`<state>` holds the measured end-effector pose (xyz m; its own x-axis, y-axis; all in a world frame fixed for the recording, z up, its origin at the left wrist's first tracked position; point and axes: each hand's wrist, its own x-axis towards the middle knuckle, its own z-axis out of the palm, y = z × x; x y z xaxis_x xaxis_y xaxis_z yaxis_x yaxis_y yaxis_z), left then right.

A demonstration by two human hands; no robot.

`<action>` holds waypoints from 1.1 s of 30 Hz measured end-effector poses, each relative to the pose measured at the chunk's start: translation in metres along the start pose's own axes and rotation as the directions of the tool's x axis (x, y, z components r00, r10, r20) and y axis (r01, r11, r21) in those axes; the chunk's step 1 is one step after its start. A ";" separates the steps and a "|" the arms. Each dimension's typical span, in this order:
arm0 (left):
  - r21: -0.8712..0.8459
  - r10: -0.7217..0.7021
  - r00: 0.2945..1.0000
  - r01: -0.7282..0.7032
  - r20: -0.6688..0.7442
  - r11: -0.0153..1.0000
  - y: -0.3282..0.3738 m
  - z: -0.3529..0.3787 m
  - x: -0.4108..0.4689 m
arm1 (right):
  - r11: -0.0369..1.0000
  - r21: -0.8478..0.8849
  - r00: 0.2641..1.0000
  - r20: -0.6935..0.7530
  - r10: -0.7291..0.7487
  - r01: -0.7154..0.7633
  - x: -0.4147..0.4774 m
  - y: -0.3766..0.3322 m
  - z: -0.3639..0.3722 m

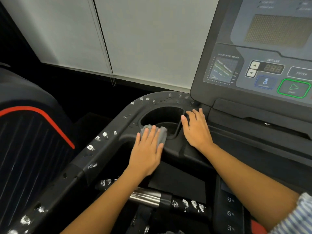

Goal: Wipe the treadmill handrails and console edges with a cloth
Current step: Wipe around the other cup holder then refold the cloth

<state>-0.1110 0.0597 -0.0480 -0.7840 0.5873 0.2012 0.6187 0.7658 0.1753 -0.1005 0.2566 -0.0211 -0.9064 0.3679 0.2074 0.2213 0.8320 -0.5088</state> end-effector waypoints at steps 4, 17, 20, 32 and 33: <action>0.049 -0.124 0.992 0.125 -0.019 0.991 -0.030 -0.006 0.006 | 1.000 -0.011 1.000 0.003 0.000 0.000 0.000 -0.001 0.000; -0.078 -0.085 0.996 0.085 0.003 0.993 -0.006 -0.012 -0.005 | 1.000 -0.012 1.000 0.013 -0.009 0.009 0.001 -0.002 0.002; -0.096 -0.082 0.996 0.085 0.035 0.992 -0.001 -0.008 -0.002 | 1.000 -0.017 1.000 0.016 -0.010 0.010 0.000 -0.001 0.002; -0.111 -0.163 0.982 0.174 0.097 0.979 -0.026 -0.014 0.049 | 1.000 0.006 1.000 0.016 0.007 -0.007 0.000 -0.001 0.001; -0.107 -0.155 0.984 0.163 0.084 0.981 -0.022 -0.012 0.044 | 1.000 0.006 1.000 0.017 0.005 -0.005 0.001 -0.001 0.001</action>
<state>-0.1584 0.0658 -0.0319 -0.8718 0.4815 0.0898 0.4841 0.8191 0.3077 -0.1019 0.2553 -0.0214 -0.9113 0.3649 0.1906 0.2238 0.8277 -0.5145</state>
